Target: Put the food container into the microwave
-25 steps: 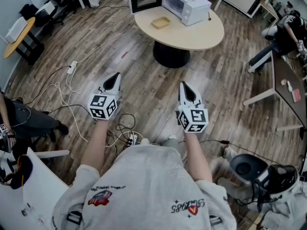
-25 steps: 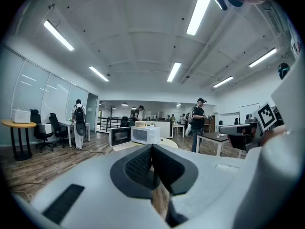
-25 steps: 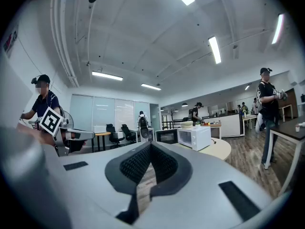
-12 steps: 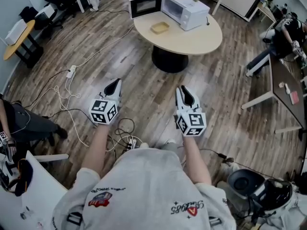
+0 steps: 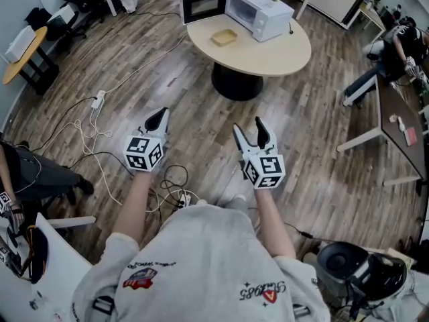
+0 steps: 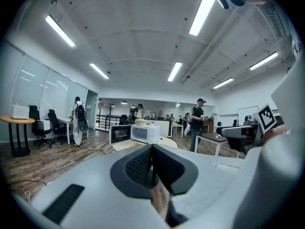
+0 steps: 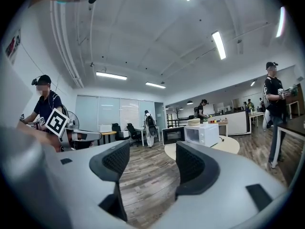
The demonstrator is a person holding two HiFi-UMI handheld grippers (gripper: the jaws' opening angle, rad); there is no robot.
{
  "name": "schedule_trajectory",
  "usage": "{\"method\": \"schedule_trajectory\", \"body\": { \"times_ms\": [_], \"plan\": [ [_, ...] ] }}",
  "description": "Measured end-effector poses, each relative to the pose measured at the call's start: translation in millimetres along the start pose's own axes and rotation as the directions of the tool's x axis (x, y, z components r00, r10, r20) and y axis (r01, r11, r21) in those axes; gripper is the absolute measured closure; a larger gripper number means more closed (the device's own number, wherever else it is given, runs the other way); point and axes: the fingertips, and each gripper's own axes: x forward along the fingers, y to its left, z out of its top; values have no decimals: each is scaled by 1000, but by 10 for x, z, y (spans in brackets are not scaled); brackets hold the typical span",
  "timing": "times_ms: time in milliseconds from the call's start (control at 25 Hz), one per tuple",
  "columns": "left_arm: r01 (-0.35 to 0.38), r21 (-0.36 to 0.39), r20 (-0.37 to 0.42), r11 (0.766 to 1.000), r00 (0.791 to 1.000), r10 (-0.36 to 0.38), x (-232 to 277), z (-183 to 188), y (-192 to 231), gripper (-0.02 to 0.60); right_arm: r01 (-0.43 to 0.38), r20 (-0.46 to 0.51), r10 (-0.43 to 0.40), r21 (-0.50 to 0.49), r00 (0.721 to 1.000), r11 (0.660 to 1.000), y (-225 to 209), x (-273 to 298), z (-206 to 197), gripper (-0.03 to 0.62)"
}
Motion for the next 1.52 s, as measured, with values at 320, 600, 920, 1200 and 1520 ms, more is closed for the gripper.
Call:
{"method": "schedule_trajectory", "body": {
  "times_ms": [320,600,920,1200,1520],
  "plan": [
    [6,-7,-2,1000,1000,-6,86,-14,193,577,13,10,-13,-12,1000,1000,40,172,56,304],
    [14,-17,-11,1000,1000,-15,297,-30,334,577,24,-1,-24,-7,1000,1000,5,344,7,306],
    [15,-18,-41,1000,999,-16,806,-113,500,577,19,-12,-19,14,1000,1000,-312,830,-75,312],
    [-23,-18,-53,1000,998,22,1482,-61,1029,577,-22,-19,23,23,1000,999,-596,1753,-84,313],
    [-63,-26,-88,998,994,61,2474,133,1715,577,-71,-36,73,42,997,997,-1037,3045,59,318]
  ]
}}
